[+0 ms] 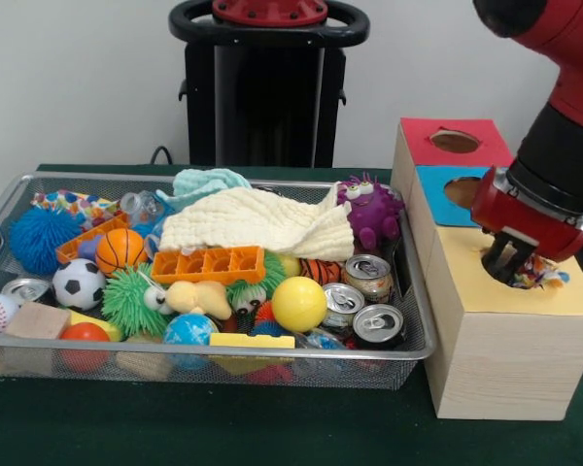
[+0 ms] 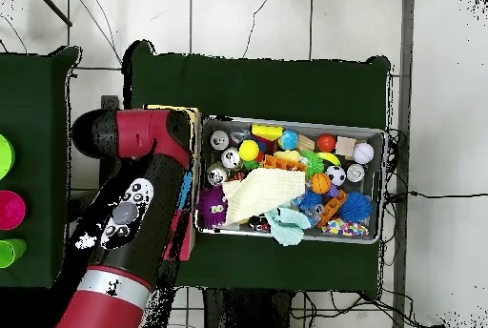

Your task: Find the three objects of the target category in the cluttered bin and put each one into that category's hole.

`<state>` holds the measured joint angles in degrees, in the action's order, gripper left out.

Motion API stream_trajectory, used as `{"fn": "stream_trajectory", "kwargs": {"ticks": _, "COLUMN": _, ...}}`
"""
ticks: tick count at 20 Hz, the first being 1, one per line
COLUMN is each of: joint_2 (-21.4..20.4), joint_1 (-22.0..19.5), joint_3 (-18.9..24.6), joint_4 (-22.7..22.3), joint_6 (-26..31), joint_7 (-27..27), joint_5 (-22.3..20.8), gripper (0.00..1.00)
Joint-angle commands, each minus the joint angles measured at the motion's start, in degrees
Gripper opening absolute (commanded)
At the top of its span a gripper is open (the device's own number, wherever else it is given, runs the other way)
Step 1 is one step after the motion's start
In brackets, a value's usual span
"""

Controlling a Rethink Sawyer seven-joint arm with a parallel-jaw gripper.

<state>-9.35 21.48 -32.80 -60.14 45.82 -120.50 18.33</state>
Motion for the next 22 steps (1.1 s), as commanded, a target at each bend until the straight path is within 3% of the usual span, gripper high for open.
{"fn": "stream_trajectory", "kwargs": {"ticks": 1, "joint_2": -1.1, "joint_1": -7.2, "joint_3": 12.2, "joint_4": -4.5, "joint_6": 3.3, "joint_7": -0.8, "joint_5": 1.4, "gripper": 0.0}}
{"fn": "stream_trajectory", "kwargs": {"ticks": 4, "joint_2": -6.1, "joint_1": -11.5, "joint_3": 20.2, "joint_4": -9.4, "joint_6": 0.7, "joint_7": 5.3, "joint_5": 4.1, "gripper": 0.0}}
{"fn": "stream_trajectory", "kwargs": {"ticks": 8, "joint_2": -9.7, "joint_1": -15.7, "joint_3": 26.4, "joint_4": -10.5, "joint_6": 2.0, "joint_7": 9.1, "joint_5": 5.1, "gripper": 0.0}}
{"fn": "stream_trajectory", "kwargs": {"ticks": 14, "joint_2": -11.4, "joint_1": -19.5, "joint_3": 32.1, "joint_4": -12.3, "joint_6": 0.9, "joint_7": 9.7, "joint_5": 3.3, "gripper": 0.0}}
{"fn": "stream_trajectory", "kwargs": {"ticks": 22, "joint_2": -12.5, "joint_1": -22.5, "joint_3": 36.2, "joint_4": -14.0, "joint_6": -2.6, "joint_7": 9.8, "joint_5": -1.3, "gripper": 0.0}}
